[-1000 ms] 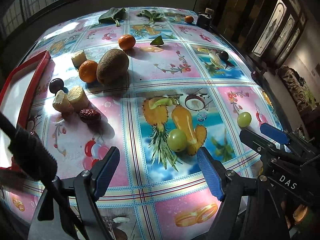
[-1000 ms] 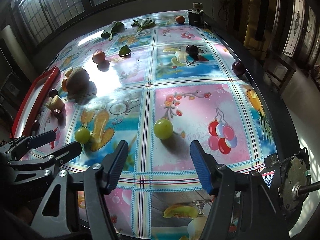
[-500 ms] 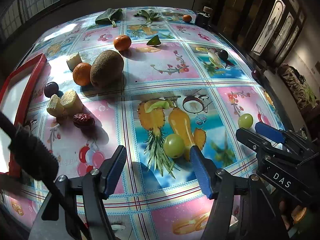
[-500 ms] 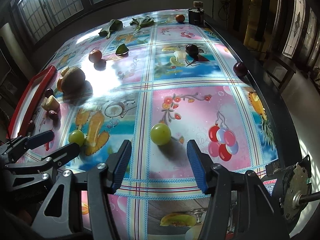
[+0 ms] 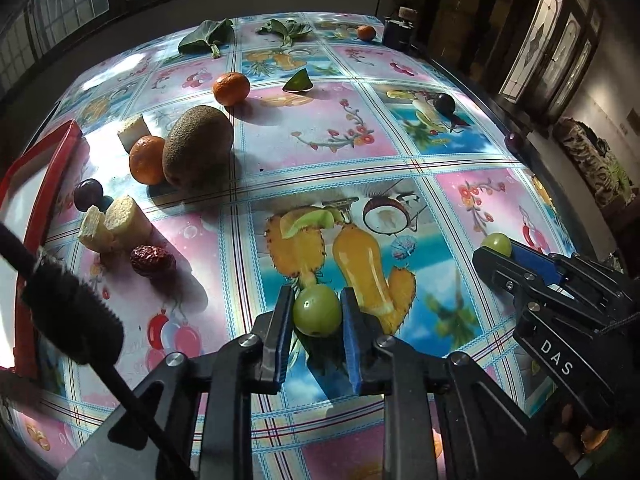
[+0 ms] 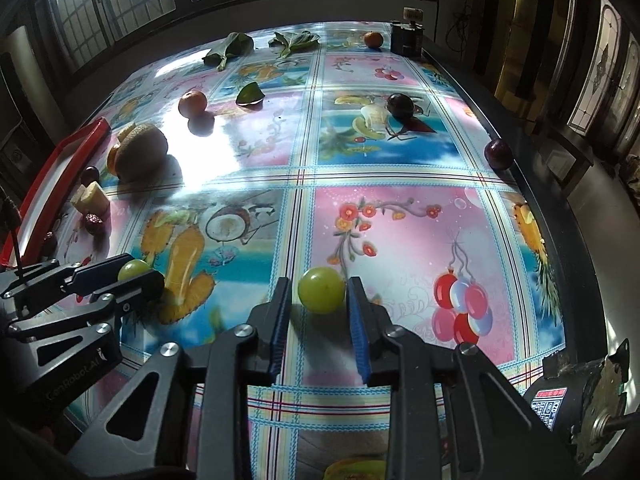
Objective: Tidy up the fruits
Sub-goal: 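Close the left tool on a green grape while the right tool closes on another, then carry both held grapes over the red-rimmed white tray, then open the left tool to drop its grape while the right tool drops its grape, then move the left tool to a banana chunk while the right tool approaches the kiwi, then grasp the banana chunk with the left tool while the right tool grasps the kiwi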
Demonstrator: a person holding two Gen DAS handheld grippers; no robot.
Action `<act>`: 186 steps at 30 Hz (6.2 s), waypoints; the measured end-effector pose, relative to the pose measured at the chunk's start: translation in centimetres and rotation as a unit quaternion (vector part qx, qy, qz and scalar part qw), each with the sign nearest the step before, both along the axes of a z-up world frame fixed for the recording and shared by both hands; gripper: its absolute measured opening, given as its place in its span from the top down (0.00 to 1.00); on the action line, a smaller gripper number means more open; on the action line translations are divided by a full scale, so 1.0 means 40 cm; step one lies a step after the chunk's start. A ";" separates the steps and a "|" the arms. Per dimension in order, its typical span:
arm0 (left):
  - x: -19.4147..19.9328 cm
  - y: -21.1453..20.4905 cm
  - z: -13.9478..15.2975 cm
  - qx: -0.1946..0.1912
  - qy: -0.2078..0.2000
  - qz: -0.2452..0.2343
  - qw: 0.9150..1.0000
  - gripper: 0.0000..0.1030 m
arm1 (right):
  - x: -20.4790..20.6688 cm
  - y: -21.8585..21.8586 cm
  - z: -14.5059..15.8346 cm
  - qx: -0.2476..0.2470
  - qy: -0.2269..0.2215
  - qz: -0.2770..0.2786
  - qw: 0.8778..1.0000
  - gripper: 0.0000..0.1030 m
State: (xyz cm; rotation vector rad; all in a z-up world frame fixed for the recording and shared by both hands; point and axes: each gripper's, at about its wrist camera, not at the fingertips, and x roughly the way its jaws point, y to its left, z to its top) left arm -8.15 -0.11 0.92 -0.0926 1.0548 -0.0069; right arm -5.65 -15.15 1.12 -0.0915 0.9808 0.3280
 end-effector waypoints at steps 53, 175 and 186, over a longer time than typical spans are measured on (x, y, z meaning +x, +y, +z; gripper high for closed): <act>-0.300 0.688 0.109 0.026 -0.043 0.283 0.958 0.79 | -0.156 0.645 0.140 0.087 0.013 0.272 0.958 0.76; 0.067 0.416 0.001 -0.054 0.009 0.116 0.992 0.69 | 0.178 0.426 -0.019 0.152 0.078 0.042 0.984 0.50; 0.018 0.427 0.028 -0.067 -0.006 0.122 0.990 0.74 | 0.161 0.412 -0.002 0.139 0.051 0.042 0.988 0.54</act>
